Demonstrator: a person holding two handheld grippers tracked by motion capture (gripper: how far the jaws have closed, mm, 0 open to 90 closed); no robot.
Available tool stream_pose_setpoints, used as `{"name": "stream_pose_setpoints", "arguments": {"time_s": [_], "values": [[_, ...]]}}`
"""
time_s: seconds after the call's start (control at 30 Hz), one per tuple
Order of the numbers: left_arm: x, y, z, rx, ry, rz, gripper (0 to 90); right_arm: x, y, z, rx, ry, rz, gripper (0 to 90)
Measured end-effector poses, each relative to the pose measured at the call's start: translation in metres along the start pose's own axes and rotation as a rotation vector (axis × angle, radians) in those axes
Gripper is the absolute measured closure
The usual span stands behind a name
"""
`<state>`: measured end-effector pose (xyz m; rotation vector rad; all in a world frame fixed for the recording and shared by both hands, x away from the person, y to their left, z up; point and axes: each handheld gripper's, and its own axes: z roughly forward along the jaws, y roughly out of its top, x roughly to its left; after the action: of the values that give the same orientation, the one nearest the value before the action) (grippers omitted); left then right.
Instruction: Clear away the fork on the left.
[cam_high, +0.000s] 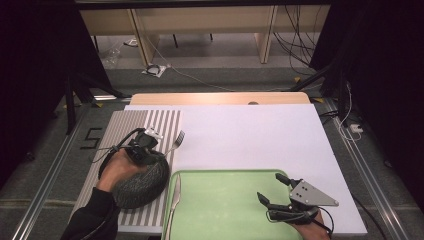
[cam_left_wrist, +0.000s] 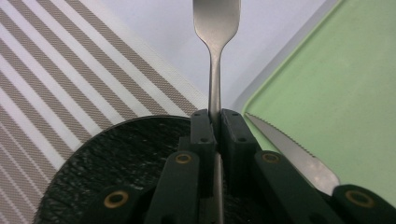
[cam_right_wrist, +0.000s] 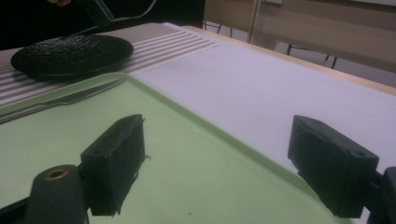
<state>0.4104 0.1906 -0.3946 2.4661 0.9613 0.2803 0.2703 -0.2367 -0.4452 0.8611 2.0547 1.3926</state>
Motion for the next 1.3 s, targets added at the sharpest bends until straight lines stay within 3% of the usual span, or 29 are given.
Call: {"name": "stream_pose_setpoints", "arguments": {"time_s": [0.37, 0.57, 0.9, 1.3], "values": [[-0.015, -0.004, -0.002, 0.01, -0.029, 0.009, 83.9, 0.001, 0.0, 0.0, 0.001, 0.001, 0.003, 19.7], [-0.033, -0.003, -0.003, 0.031, -0.013, 0.049, 83.9, 0.001, 0.0, -0.001, 0.007, -0.003, 0.002, 19.7], [-0.064, -0.001, 0.002, 0.064, -0.041, 0.128, 83.9, 0.001, 0.0, -0.001, 0.003, 0.0, 0.003, 19.7], [-0.094, -0.004, 0.016, 0.096, -0.083, 0.167, 83.9, 0.001, 0.0, -0.001, 0.005, -0.001, 0.001, 19.7]]}}
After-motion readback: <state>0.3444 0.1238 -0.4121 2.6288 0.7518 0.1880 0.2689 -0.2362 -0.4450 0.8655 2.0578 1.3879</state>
